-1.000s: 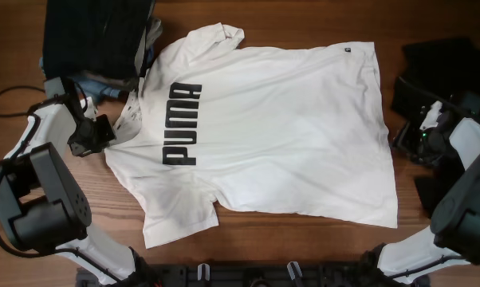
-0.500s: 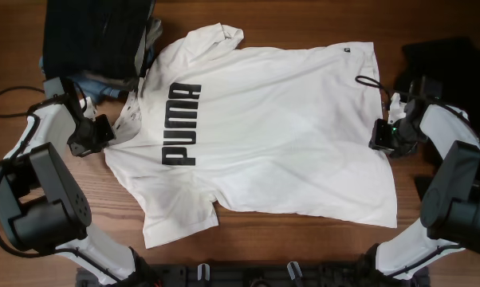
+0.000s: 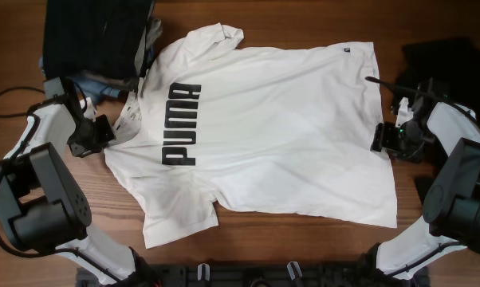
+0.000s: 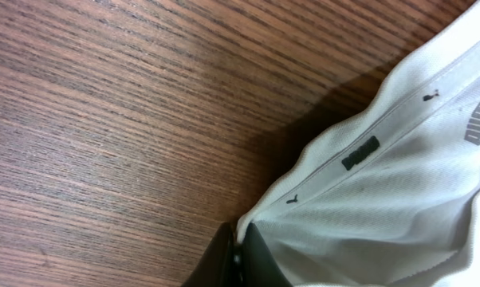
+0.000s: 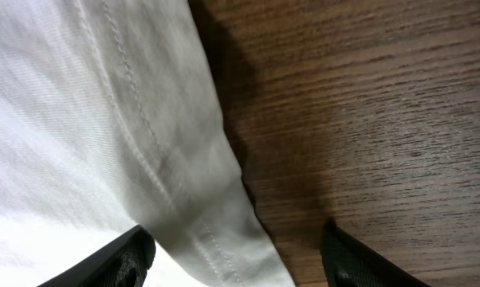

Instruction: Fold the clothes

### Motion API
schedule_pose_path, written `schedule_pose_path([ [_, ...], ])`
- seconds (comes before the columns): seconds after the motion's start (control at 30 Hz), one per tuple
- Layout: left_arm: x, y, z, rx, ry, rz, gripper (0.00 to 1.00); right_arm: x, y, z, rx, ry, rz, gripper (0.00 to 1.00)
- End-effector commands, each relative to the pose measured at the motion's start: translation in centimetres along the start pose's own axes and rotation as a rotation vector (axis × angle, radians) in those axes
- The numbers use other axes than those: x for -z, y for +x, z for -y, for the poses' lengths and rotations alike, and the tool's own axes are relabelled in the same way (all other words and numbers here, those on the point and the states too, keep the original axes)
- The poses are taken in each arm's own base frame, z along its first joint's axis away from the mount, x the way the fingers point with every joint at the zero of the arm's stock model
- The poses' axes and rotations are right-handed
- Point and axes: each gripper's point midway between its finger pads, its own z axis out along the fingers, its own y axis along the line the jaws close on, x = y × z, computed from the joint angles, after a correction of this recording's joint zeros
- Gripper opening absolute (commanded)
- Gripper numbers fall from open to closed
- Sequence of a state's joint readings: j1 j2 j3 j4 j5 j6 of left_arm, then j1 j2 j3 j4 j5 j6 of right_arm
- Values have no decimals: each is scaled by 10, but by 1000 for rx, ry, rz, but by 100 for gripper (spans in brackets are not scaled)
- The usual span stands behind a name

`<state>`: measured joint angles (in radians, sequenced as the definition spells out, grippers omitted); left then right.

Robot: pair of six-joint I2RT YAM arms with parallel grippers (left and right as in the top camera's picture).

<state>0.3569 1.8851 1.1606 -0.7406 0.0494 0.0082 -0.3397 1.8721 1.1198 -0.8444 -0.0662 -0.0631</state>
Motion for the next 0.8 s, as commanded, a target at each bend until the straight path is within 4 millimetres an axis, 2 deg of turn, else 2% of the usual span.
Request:
schedule_pose_path([
  [0.0,0,-5,-6,26,-19,7,4,-17,21,-11,8,-68,-71,70],
  [0.13,0,-6,-6,26,-18,10,4,-22,29,-27,24,-126,-98,55],
  [0.23,0,-5,-6,26,-18,5,4,-30,40,-49,93,-209,-110,50],
  [0.3,0,-5,-6,26,-19,5,4,-33,42,-49,84,-206,-110,43],
  [0.33,0,-5,-6,26,-18,5,4,-33,43,-48,70,-201,-113,33],
  [0.37,0,-5,-6,26,-18,5,4,-33,42,-47,66,-198,-110,17],
  [0.43,0,-5,-6,26,-19,5,4,-30,36,-46,41,-192,-97,5],
  [0.47,0,-5,-6,26,-18,6,4,-27,32,-45,22,-187,-88,4],
  [0.57,4,-9,-6,26,-18,15,4,-7,14,-38,-30,-186,-36,4],
  [0.63,14,-18,-5,25,-16,28,4,10,3,-34,-41,-186,-4,4],
  [0.7,36,-29,-2,25,-8,48,4,38,-9,-33,-41,-185,36,4],
  [0.73,53,-37,1,23,3,66,4,53,-14,-35,-37,-187,64,4],
  [0.77,76,-46,5,21,21,100,4,76,-21,-36,-45,-187,108,4],
])
